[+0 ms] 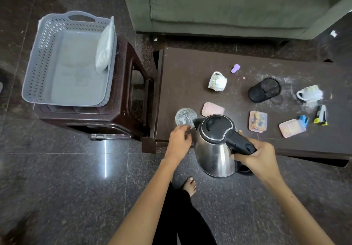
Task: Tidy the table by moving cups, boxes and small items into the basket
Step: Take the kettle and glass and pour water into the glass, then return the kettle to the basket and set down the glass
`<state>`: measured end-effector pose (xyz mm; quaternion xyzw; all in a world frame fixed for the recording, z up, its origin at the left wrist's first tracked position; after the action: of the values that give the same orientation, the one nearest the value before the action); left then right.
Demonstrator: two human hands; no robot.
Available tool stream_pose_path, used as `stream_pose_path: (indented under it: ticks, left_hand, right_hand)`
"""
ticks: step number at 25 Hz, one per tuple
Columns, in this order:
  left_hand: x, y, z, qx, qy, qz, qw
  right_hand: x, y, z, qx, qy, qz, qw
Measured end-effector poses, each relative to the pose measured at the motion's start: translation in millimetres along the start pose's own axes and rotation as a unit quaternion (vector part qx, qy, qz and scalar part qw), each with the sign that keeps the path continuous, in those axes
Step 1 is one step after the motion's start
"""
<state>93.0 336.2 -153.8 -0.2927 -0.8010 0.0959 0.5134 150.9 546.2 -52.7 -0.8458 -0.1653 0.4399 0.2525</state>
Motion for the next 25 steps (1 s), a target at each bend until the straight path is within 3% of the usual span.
stream_pose_path:
  ticks: [7,13,19,25]
  left_hand:
    - [48.2,-30.6,-52.0,0.041,-0.022,-0.214,0.976]
    - [82.8,-110.3,-81.5,0.122,-0.006,-0.248,0.961]
    - [66.1,-227.7,-64.4,0.219,-0.018,-0.264,0.939]
    - [26.9,-368.2,-14.5,0.25,-0.013,-0.292,0.923]
  right_hand:
    - [-32.3,-34.7,-45.0,0.013,-0.074,0.117,0.99]
    - [-94.2,-28.1,-54.5,-0.025,-0.122,0.139,0.982]
    - [-196.2,30.4,-33.1,-0.057,-0.174,0.155,0.971]
    - [-309.6,133.2,20.7,-0.099,-0.198,0.168,0.961]
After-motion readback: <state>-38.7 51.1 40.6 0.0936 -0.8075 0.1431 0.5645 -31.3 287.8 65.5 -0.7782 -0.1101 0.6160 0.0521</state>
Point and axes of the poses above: each hand's wrist, its own z-axis towards the middle knuckle, its own y-axis out of the palm, x = y × z, the point moved 7 cm from there along z, towards the middle knuckle, and after that the axes turned 1 degree about -x, right-handed, at the moved point
